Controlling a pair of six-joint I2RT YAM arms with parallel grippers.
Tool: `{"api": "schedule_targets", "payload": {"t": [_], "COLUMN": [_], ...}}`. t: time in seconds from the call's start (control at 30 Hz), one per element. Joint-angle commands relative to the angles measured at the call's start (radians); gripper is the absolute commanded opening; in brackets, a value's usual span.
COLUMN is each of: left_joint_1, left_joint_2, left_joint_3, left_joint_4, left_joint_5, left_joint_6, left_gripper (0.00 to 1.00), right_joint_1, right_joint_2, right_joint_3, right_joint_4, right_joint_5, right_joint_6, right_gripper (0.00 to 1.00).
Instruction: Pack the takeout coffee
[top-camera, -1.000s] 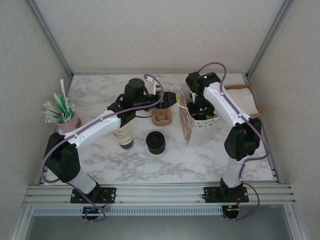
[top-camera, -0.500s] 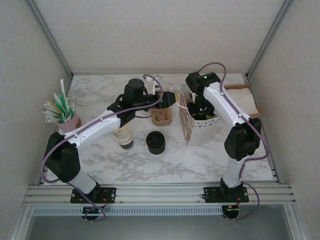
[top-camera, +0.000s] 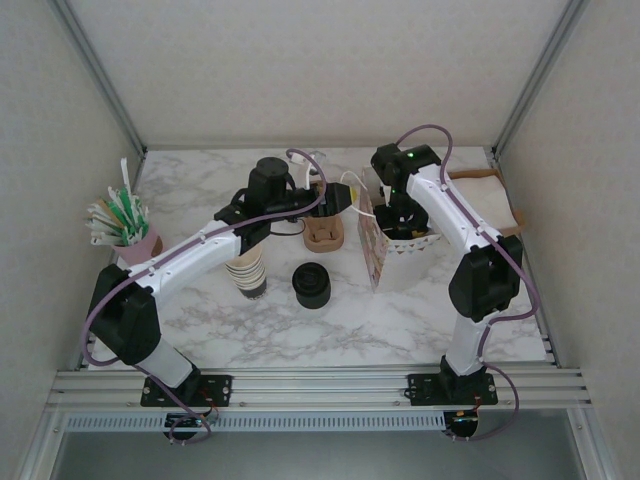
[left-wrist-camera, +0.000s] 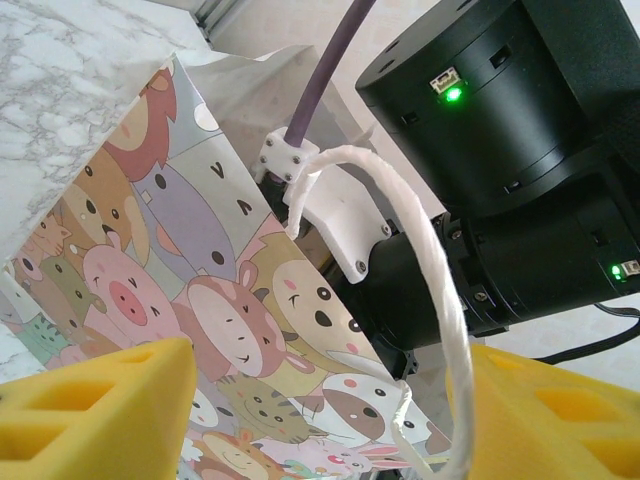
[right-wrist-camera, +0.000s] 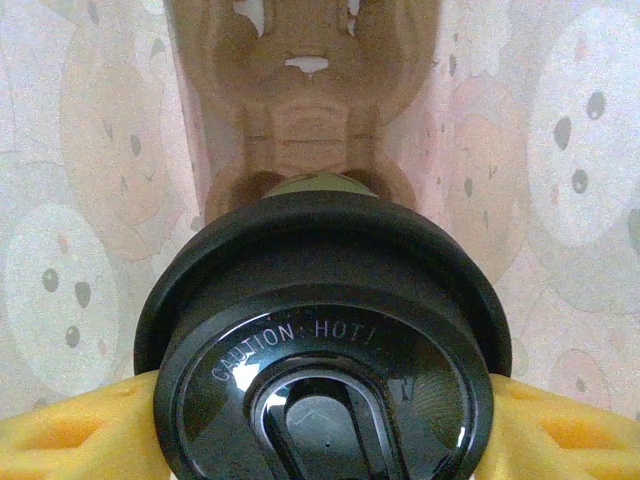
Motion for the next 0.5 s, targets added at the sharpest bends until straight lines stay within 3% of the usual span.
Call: {"api": "schedule_targets", "payload": {"t": [0.0, 0.47], "left_joint_1": [0.006, 0.006], "left_joint_2": [-0.017, -0.02], "left_joint_3": [-0.01, -0.014], "left_joint_4": [0.027, 0.03], "left_joint_5": [-0.003, -0.004], "left_joint_6": [0.003, -0.001], "left_gripper": [0.67, 0.67], "right_joint_1": [0.001, -0.001], "right_joint_2": [0.007, 0.017], "right_joint_3": [-0.02, -0.037], "right_joint_4": [0.02, 0.037], "right_joint_5": [-0.01, -0.02], "right_joint_6": [-0.001, -0.003], "right_gripper": [0.69, 0.69]}}
